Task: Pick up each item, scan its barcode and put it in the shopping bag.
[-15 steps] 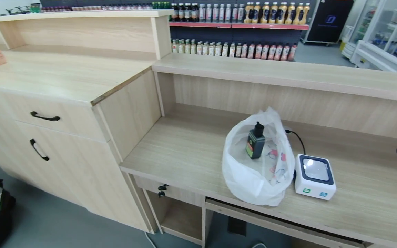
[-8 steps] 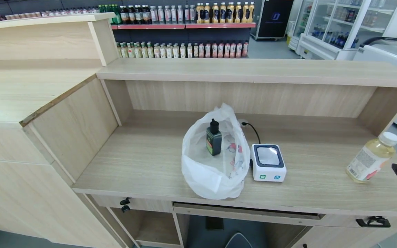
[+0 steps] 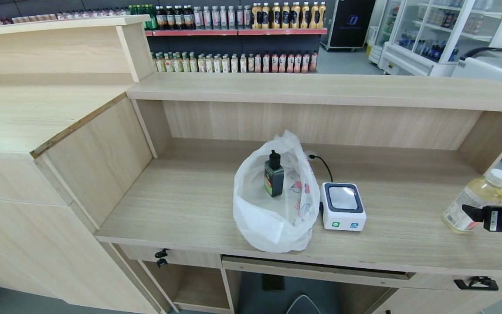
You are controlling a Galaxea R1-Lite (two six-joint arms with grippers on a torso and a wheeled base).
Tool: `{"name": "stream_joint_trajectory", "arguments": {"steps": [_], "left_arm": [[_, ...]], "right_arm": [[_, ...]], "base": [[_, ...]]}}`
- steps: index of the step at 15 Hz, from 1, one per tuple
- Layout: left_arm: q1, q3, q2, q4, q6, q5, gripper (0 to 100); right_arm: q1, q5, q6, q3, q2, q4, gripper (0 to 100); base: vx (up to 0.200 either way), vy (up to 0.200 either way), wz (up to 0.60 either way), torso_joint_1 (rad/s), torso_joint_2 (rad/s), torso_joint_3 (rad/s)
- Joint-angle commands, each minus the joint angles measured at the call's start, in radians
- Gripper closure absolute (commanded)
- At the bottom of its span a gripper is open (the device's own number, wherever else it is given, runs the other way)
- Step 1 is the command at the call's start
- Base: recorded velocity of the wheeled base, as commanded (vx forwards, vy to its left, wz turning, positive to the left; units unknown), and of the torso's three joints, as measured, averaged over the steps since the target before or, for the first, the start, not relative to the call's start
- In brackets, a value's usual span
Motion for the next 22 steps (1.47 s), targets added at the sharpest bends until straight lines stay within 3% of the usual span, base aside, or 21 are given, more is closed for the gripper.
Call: {"name": "stream_joint_trajectory", "arguments": {"steps": [1,4,9,22], "left_arm": [[0.0,0.0,0.0,0.0,0.0,0.0,100],[0.0,0.0,0.0,0.0,0.0,0.0,100],[0.0,0.0,0.0,0.0,0.0,0.0,100],[0.0,0.0,0.0,0.0,0.0,0.0,100]], "right_arm": [[0.003,0.001,-0.025,-0.017,0.078,-0.017,0],[0.019,0.083,-0.054,-0.03,0.138,-0.078,0],[0.034,0.13,-0.115,-0.07,0.207,-0.122,0],[0.049,0.179,-0.114,-0.136,0.235,-0.136,0]], "base": [[0.0,0.0,0.0,0.0,0.0,0.0],[0.0,0.0,0.0,0.0,0.0,0.0],[0.0,0.0,0.0,0.0,0.0,0.0],[0.0,0.0,0.0,0.0,0.0,0.0]]}}
